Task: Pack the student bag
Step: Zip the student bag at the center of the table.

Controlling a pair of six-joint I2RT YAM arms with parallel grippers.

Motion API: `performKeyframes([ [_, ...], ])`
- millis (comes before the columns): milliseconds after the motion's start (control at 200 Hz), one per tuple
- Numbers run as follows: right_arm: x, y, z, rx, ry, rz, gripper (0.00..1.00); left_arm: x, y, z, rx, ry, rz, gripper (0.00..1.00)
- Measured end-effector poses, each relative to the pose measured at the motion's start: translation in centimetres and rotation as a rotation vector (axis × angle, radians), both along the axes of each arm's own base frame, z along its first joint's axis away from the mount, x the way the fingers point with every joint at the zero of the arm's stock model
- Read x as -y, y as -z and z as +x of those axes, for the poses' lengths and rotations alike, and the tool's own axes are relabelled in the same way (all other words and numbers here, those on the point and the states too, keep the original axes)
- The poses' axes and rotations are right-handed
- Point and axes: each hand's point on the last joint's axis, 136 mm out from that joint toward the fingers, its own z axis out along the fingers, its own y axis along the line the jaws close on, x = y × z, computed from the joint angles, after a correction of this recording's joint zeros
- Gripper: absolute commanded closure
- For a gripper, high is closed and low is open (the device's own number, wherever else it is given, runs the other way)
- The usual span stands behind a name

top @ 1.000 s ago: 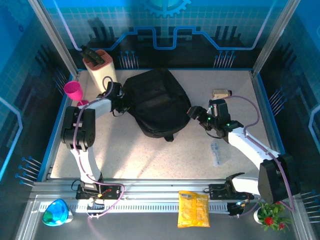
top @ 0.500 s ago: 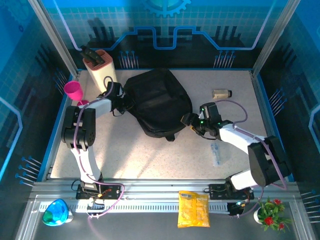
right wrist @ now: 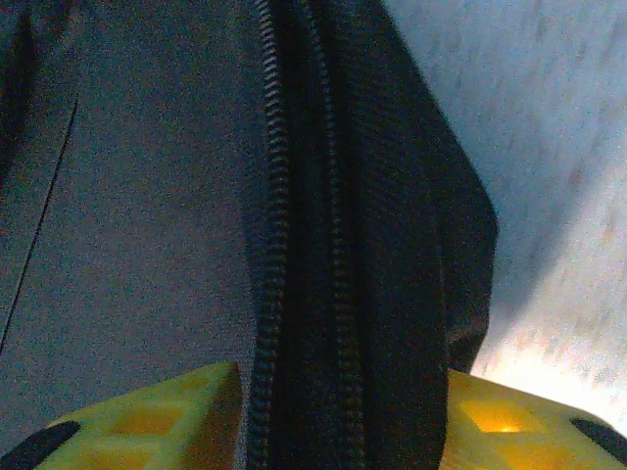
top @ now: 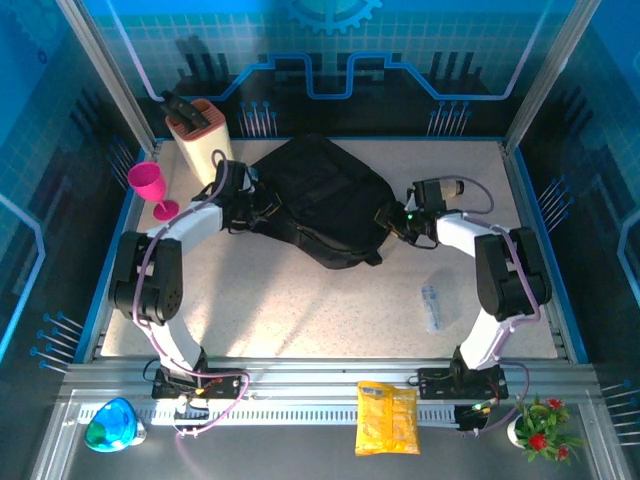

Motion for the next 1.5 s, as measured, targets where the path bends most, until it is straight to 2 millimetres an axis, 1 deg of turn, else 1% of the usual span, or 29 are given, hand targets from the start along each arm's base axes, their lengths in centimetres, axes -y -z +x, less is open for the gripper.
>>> performKeyframes([
  [90,0.8,-0.2,2.0,0.034,-0.008,-0.014,0.49,0.9,0.2,-1.4,-0.019,0.013,-0.011,1.0],
  [160,1.3,-0.5,3.0,0.054,-0.014,-0.024,0.45,1.5,0.7,-2.3,-0.042,0.018,-0.023,1.0],
  [275,1.9,-1.1,3.4,0.077,-0.026,-0.045,0.36,2.0,1.3,-3.1,-0.069,0.019,-0.036,1.0],
  [355,2.6,-1.8,3.0,0.078,-0.022,-0.07,0.31,2.1,1.4,-3.3,-0.08,0.014,-0.048,1.0],
  [420,3.6,-3.3,2.4,0.09,-0.007,-0.105,0.3,2.1,1.3,-3.2,-0.081,0.01,-0.053,1.0],
  [525,4.7,-7.2,0.9,0.146,0.018,-0.156,0.3,2.2,1.2,-3.2,-0.077,0.013,-0.058,1.0],
  [580,4.9,-9.1,-0.1,0.177,0.026,-0.172,0.3,2.3,1.2,-3.2,-0.076,0.015,-0.06,1.0],
  [625,4.7,-10.2,-1.0,0.193,0.025,-0.183,0.3,2.3,1.2,-3.3,-0.078,0.014,-0.063,1.0],
  [685,3.6,-11.0,-2.6,0.198,0.013,-0.188,0.3,2.4,1.1,-3.2,-0.077,0.01,-0.068,1.0],
  [750,1.3,-10.8,-4.6,0.177,-0.022,-0.178,0.3,2.4,1.1,-3.3,-0.075,0.007,-0.074,1.0],
  [946,-8.2,-8.8,-10.9,0.071,-0.166,-0.114,0.28,2.8,0.7,-3.3,-0.054,0.021,-0.098,1.0],
  [981,-9.7,-8.7,-11.8,0.061,-0.184,-0.097,0.27,2.9,0.7,-3.3,-0.05,0.025,-0.102,1.0],
  [1051,-12.5,-8.3,-12.9,0.038,-0.204,-0.066,0.25,3.0,0.5,-3.4,-0.045,0.033,-0.11,1.0],
  [1111,-14.4,-7.8,-13.2,0.01,-0.207,-0.056,0.24,3.2,0.3,-3.5,-0.041,0.042,-0.119,1.0],
  [1151,-15.5,-7.4,-13.0,-0.009,-0.199,-0.052,0.23,3.3,0.2,-3.6,-0.04,0.049,-0.125,1.0],
  [1246,-17.7,-6.6,-11.8,-0.041,-0.163,-0.043,0.2,3.6,0.0,-3.9,-0.039,0.062,-0.134,1.0],
  [1351,-18.8,-6.1,-10.3,-0.06,-0.1,-0.042,0.18,3.8,-0.2,-4.3,-0.041,0.075,-0.146,1.0],
  [1421,-19.1,-5.8,-9.3,-0.066,-0.056,-0.047,0.17,3.9,-0.2,-4.5,-0.043,0.081,-0.151,1.0],
  [1501,-19.1,-5.6,-8.6,-0.072,-0.016,-0.058,0.17,3.9,-0.1,-4.7,-0.047,0.085,-0.154,1.0],
])
